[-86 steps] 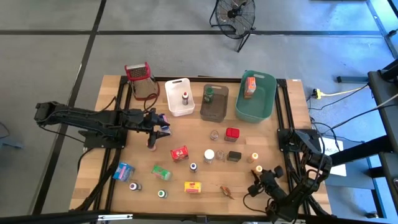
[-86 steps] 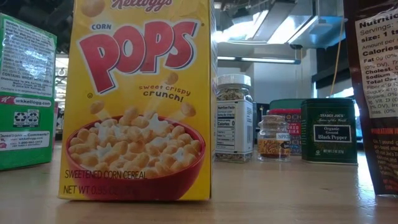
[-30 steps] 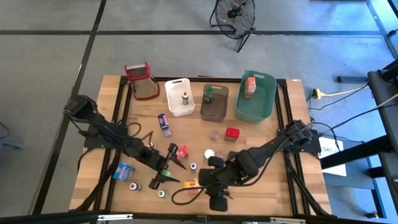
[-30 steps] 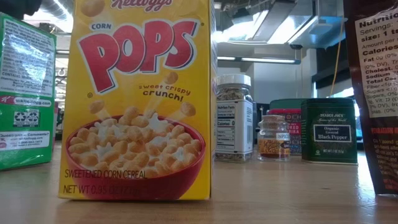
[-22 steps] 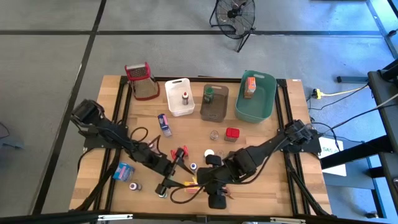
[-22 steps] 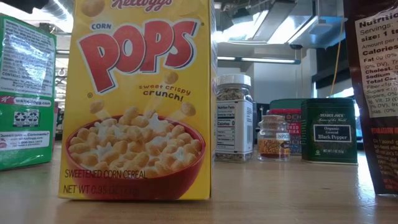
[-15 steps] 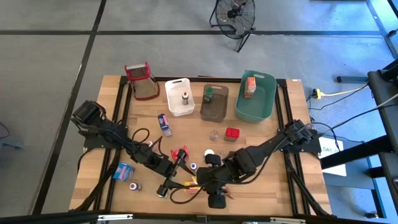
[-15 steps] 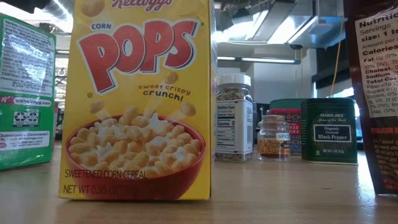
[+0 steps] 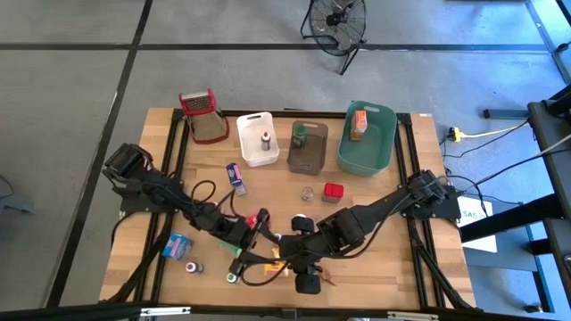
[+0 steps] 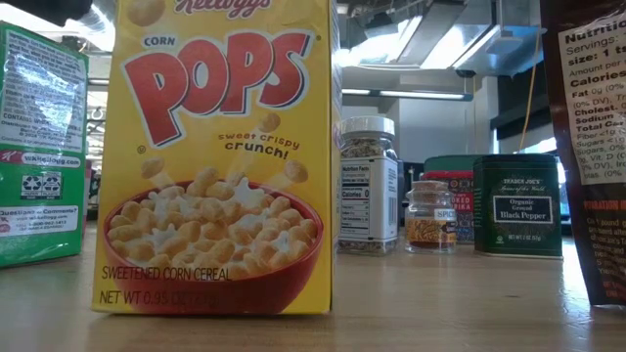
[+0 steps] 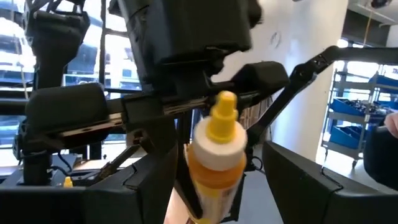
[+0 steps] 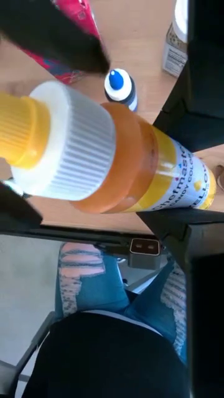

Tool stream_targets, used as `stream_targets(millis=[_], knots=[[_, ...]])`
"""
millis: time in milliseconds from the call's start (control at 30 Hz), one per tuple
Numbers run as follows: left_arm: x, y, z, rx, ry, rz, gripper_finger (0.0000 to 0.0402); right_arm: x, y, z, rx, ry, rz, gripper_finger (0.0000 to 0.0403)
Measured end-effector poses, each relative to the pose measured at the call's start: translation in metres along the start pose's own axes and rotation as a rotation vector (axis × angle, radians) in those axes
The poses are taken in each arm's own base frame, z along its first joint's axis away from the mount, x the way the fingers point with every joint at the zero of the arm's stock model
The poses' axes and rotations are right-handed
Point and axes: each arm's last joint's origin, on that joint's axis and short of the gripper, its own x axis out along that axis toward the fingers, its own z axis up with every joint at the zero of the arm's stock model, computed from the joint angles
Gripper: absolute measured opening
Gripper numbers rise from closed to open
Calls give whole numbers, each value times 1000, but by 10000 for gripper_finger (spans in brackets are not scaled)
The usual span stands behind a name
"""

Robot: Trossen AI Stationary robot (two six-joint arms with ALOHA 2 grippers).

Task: Pick & Place Kitchen Items
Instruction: Put the bottom yellow food coloring into the white bin

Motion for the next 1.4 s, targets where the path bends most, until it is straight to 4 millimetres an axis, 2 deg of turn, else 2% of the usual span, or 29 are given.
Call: stream_targets(millis=[467,800,967,1400], knots=[[8,1,11,-6,-52,4,230,0,-3,2,3,-5,-2,119],[9,2,2,-2,-17,13,232,0,-5,3,6,-7,-5,119],[16,3,-4,-3,-8,13,232,0,-6,3,6,-5,-6,119],[18,3,-3,-2,-7,11,232,-1,-5,3,5,-7,-1,119]])
